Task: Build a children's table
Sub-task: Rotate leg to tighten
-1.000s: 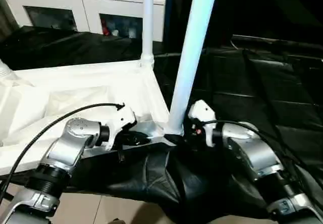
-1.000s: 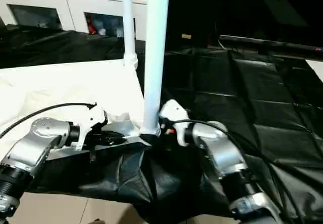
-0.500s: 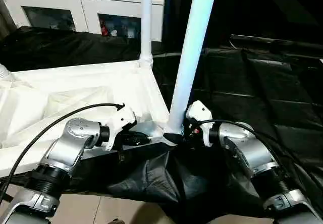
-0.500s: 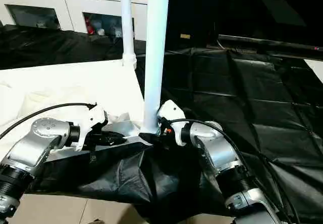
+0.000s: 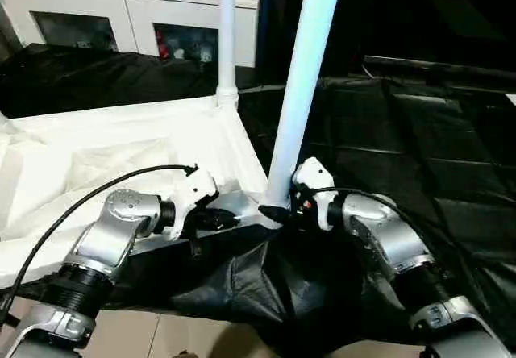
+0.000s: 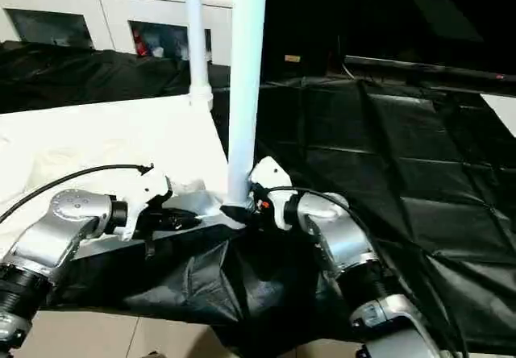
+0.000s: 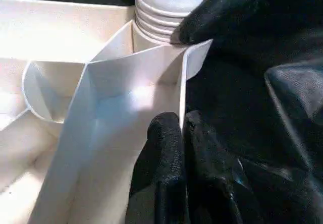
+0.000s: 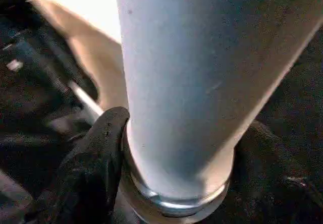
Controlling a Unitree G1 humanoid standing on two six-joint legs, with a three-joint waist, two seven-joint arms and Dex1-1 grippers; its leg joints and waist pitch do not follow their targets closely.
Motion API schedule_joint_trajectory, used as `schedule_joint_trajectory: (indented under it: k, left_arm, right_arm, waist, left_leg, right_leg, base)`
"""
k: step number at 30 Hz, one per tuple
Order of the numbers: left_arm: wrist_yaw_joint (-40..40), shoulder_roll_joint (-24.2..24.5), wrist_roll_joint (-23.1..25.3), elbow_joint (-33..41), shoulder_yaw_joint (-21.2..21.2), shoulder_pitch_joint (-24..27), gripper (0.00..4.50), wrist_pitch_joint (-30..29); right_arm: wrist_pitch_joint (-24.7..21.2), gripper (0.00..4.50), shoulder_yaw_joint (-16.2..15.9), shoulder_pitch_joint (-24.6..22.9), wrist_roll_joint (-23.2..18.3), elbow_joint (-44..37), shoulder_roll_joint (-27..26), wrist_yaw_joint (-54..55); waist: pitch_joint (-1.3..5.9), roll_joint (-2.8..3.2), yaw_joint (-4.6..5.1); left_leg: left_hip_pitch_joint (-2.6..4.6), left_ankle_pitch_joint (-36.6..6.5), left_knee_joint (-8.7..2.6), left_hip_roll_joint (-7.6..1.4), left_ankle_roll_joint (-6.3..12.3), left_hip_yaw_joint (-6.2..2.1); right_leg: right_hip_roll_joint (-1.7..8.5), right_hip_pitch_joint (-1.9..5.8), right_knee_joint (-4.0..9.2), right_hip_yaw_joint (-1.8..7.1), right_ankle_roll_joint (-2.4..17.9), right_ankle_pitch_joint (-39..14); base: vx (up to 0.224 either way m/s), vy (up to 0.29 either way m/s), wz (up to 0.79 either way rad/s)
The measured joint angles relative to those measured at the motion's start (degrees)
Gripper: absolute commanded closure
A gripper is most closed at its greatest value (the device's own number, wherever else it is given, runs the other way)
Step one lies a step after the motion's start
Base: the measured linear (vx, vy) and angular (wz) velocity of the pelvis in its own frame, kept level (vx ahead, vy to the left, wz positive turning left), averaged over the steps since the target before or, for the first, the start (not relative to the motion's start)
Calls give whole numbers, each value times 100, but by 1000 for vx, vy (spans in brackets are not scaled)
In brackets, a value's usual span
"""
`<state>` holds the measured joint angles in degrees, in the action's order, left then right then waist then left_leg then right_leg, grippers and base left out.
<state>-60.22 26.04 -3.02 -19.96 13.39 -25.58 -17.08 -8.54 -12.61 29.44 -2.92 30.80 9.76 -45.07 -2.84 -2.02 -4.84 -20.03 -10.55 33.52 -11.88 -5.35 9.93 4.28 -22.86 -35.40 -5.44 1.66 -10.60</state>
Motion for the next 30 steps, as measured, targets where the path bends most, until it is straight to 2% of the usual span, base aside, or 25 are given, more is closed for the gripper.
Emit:
schedule_joint_trajectory:
  k: [2,6,9,10,11,13,14,18,20,24,30]
  left_arm:
    - [269,-124,69,-87,-12,-69,450,-10]
    - [1232,-761,323,-562,-52,-468,450,-192]
    - [1667,-1104,457,-849,-45,-653,450,-167]
    - [1714,-1135,476,-892,-46,-668,450,-136]
    - [1751,-1181,501,-969,-46,-699,450,-75]
    - [1842,-1180,516,-1034,-56,-732,450,-32]
    - [1908,-1180,517,-1086,-72,-761,450,-20]
    - [1940,-1139,523,-1120,-111,-770,450,24]
    - [1759,-1042,521,-1118,-109,-745,450,162]
    - [1467,-870,493,-1053,-114,-651,450,341]
    - [427,-428,252,-676,4,-363,450,533]
  right_arm:
    - [-7,182,113,86,40,188,-193,438]
    - [-83,182,556,538,138,953,-840,2110]
    - [50,182,667,778,187,1386,-1004,2806]
    - [92,126,693,824,206,1477,-1027,2859]
    - [159,113,759,861,211,1570,-1044,2883]
    - [190,106,771,859,211,1588,-1080,2883]
    - [242,82,771,866,214,1631,-1091,2877]
    - [396,59,768,871,257,1723,-1101,2704]
    - [515,29,692,870,262,1731,-978,2424]
    - [645,29,537,865,271,1712,-763,1918]
    - [883,29,340,817,243,1182,-107,607]
  waist:
    - [0,0,3]
    - [-1,2,-12]
    - [7,19,-49]
    - [12,28,-52]
    - [20,43,-66]
    - [21,45,-54]
    - [21,46,-43]
    - [20,48,-11]
    - [15,54,-6]
    - [11,62,-17]
    - [4,77,-75]
  left_leg:
    - [-1,1,1,0,-1,0]
    - [0,4,7,3,-6,-1]
    - [-3,4,6,5,-6,-1]
    - [-4,4,5,6,-6,0]
    - [-6,3,4,7,-6,0]
    - [-6,4,3,6,-6,0]
    - [-6,4,2,6,-6,0]
    - [-8,3,3,4,-5,0]
    - [-11,3,0,3,-5,0]
    - [-11,3,-13,1,-6,0]
    - [-18,4,-4,1,-5,0]
  right_leg:
    - [0,1,-1,0,6,5]
    - [3,-2,0,2,10,19]
    - [6,2,7,3,8,19]
    - [8,2,9,3,7,18]
    - [9,3,10,3,4,16]
    - [7,2,9,3,2,15]
    - [7,0,9,3,2,15]
    - [6,-3,9,2,2,15]
    - [4,-9,9,2,2,16]
    - [0,-17,8,1,3,15]
    - [1,-15,9,0,3,15]
  base:
    - [0,0,0]
    - [0,0,0]
    - [0,0,0]
    - [0,0,0]
    - [0,0,0]
    - [0,0,0]
    - [0,0,0]
    - [0,0,0]
    - [0,0,0]
    - [0,0,0]
    - [0,0,0]
